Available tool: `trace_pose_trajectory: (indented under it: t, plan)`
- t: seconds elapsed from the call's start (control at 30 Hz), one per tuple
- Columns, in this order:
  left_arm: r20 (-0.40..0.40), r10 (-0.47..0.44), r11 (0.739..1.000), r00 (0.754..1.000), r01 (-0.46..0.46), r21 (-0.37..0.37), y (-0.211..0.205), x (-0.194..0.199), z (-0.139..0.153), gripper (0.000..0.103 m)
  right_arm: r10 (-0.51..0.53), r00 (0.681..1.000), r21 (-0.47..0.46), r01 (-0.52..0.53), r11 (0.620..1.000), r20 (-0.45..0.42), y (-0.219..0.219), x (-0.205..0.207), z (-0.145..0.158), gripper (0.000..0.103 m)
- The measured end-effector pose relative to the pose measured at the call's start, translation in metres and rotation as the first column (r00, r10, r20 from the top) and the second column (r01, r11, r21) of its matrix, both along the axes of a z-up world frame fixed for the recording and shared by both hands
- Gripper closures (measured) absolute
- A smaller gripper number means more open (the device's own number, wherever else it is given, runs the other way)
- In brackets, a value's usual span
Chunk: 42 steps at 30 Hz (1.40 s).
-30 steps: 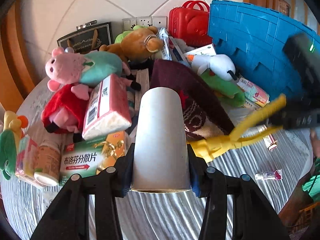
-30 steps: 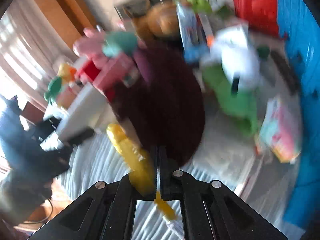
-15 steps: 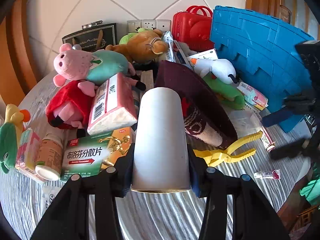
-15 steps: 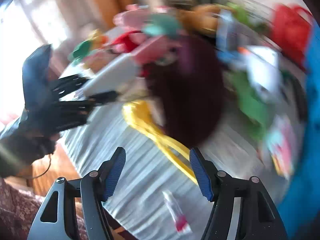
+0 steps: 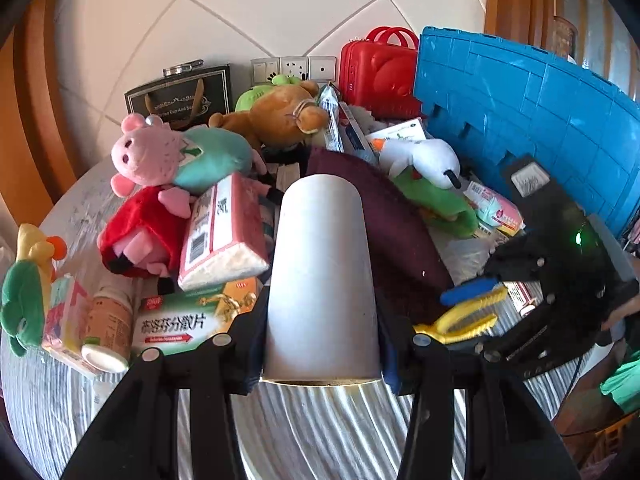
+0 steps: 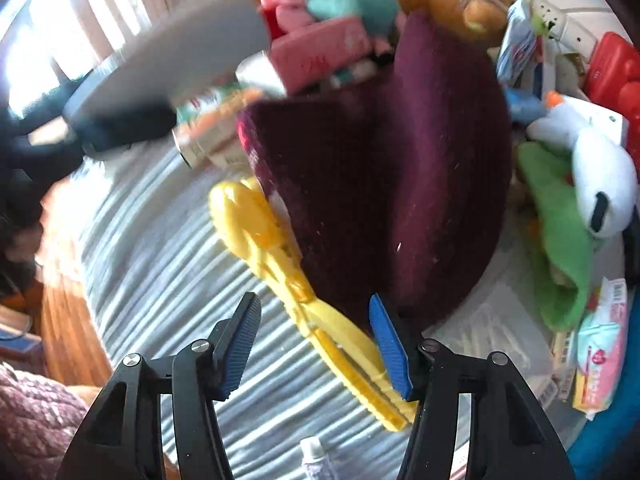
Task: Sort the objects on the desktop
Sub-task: 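Grasp the white paper cup with the left tool while the right tool grasps the yellow plastic toy, then carry the cup and yellow toy over the blue bin and open both tools to drop them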
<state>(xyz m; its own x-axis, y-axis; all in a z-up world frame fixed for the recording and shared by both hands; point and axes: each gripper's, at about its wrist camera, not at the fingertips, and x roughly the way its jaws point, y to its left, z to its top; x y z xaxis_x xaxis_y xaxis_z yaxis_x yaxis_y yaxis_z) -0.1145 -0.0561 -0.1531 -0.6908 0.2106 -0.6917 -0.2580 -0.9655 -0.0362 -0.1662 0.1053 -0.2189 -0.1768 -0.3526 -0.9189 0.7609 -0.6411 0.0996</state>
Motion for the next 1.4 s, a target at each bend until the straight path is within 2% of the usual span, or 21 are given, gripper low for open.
trace_pose_trajectory:
  t: [0.03, 0.07, 0.17, 0.2, 0.3, 0.37, 0.53, 0.6, 0.8, 1.0, 1.17, 1.37, 1.4]
  plan:
    - [-0.004, -0.002, 1.0, 1.0, 0.002, -0.003, 0.0, 0.0, 0.001, 0.058, 0.005, 1.0, 0.0, -0.005, 1.0, 0.006, -0.001, 0.002, 0.001, 0.049]
    - [-0.005, -0.004, 1.0, 1.0, 0.004, -0.005, 0.0, -0.001, 0.002, 0.058, 0.009, 1.0, -0.001, -0.009, 1.0, 0.019, -0.004, 0.006, 0.002, 0.06]
    - [0.007, 0.002, 1.0, 1.0, -0.002, -0.006, -0.001, -0.003, 0.0, 0.058, 0.012, 1.0, 0.05, -0.012, 0.999, -0.016, -0.017, 0.017, -0.007, 0.065]
    - [0.011, 0.004, 1.0, 1.0, -0.003, -0.004, -0.002, -0.004, -0.001, 0.058, 0.009, 1.0, 0.067, -0.008, 0.998, -0.014, -0.021, 0.02, -0.012, 0.073]
    - [0.006, 0.009, 1.0, 1.0, -0.008, -0.008, -0.004, -0.003, 0.001, 0.058, -0.031, 0.998, 0.104, 0.037, 0.994, -0.059, -0.022, 0.034, -0.023, 0.078]
    - [-0.001, 0.012, 1.0, 1.0, -0.012, -0.007, -0.007, -0.004, 0.004, 0.058, -0.091, 0.995, 0.065, 0.094, 0.993, -0.051, -0.015, 0.037, -0.017, 0.081]
    - [-0.03, 0.017, 1.0, 0.999, -0.017, -0.003, -0.009, -0.008, 0.018, 0.058, -0.232, 0.967, -0.025, 0.23, 0.973, -0.106, 0.011, 0.041, 0.02, 0.084]
    - [-0.06, 0.006, 1.0, 0.998, -0.006, -0.001, -0.006, -0.011, 0.03, 0.058, -0.309, 0.945, -0.065, 0.303, 0.951, -0.109, 0.028, 0.04, 0.036, 0.088]
    - [-0.131, -0.046, 0.999, 0.99, 0.047, 0.005, 0.012, -0.018, 0.063, 0.058, -0.451, 0.877, -0.157, 0.428, 0.89, -0.164, 0.069, 0.051, 0.083, 0.088]
    - [-0.188, -0.129, 0.991, 0.974, 0.131, -0.003, 0.04, -0.024, 0.093, 0.058, -0.554, 0.791, -0.254, 0.498, 0.829, -0.258, 0.075, 0.03, 0.135, 0.088]
    - [-0.259, -0.218, 0.974, 0.941, 0.225, -0.004, 0.071, -0.019, 0.122, 0.058, -0.608, 0.726, -0.311, 0.525, 0.792, -0.323, 0.091, 0.037, 0.183, 0.088]
    - [-0.323, -0.276, 0.956, 0.905, 0.293, 0.006, 0.111, -0.018, 0.161, 0.058, -0.657, 0.637, -0.383, 0.535, 0.753, -0.403, 0.118, 0.059, 0.237, 0.088]
    - [-0.338, -0.287, 0.952, 0.896, 0.305, -0.002, 0.121, -0.017, 0.169, 0.058, -0.666, 0.614, -0.399, 0.534, 0.746, -0.423, 0.127, 0.066, 0.249, 0.088]
